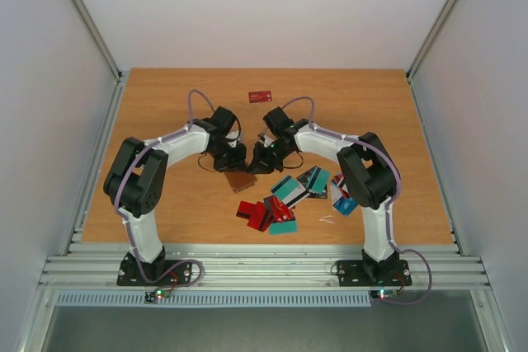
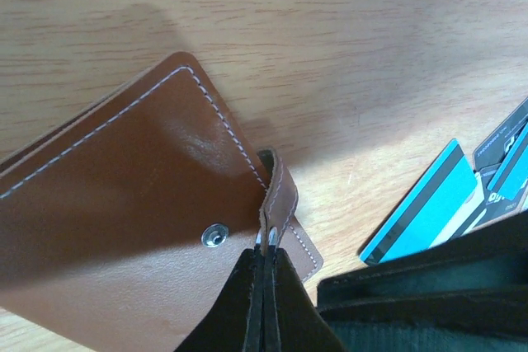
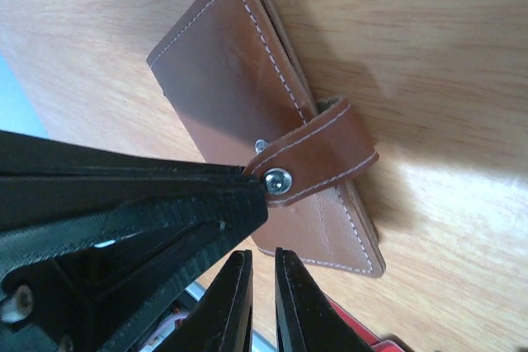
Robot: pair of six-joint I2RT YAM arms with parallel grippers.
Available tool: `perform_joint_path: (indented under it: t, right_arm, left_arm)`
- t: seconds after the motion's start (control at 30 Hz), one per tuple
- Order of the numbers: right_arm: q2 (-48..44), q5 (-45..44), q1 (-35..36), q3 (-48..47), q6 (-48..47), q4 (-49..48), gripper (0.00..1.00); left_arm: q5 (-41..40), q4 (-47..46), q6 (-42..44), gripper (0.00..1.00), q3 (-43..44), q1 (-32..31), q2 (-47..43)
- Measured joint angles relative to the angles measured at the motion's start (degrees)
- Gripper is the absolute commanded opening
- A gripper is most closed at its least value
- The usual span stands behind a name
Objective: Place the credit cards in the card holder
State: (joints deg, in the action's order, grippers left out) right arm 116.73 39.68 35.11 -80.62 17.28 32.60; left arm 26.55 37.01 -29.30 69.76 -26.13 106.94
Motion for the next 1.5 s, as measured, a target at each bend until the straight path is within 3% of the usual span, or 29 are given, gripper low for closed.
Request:
perform_joint_path:
  t: [0.33, 1.5]
  right_arm:
    - [3.98, 0.79, 0.09, 0.68, 0.24, -2.36, 0.10]
    - [4.15, 1.09, 0.11, 1.20, -0.44, -3.30, 0.09]
  left_arm:
    - [0.26, 1.42, 1.70, 0.00, 2.19, 0.17, 1.27]
    - [-1.95, 8.20, 7.80, 0.00, 7.08, 1.68, 5.22]
